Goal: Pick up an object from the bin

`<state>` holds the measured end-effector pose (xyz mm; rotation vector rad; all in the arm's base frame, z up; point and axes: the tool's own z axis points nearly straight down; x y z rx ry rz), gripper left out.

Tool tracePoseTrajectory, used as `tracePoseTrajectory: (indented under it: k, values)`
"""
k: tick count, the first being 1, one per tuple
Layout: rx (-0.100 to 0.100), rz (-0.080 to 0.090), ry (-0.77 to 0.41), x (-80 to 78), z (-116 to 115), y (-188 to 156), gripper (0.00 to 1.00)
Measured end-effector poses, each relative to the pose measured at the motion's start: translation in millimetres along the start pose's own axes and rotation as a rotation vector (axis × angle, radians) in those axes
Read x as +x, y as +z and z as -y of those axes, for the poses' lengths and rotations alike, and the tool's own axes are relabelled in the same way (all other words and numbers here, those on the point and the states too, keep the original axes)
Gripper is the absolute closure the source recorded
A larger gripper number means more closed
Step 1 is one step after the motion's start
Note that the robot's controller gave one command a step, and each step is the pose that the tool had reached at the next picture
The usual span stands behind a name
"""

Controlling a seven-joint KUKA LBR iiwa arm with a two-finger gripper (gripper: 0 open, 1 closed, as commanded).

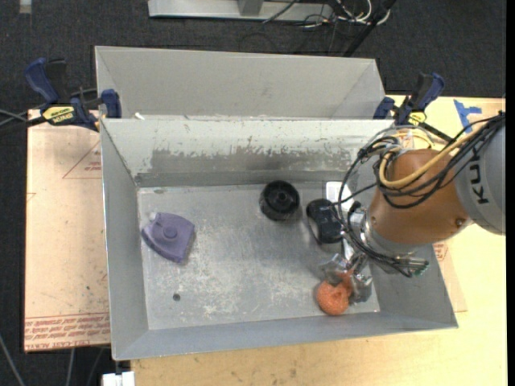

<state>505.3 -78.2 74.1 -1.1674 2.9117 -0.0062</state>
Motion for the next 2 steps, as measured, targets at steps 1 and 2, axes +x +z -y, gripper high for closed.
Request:
tracePoseTrajectory:
  k: [1,2]
  values:
    - [0.007,0.008,-0.036,-10.8,-25.0,-172.1,1.00]
    - [0.000,0.003,-0.035,-9.5,-25.6,-167.9,1.00]
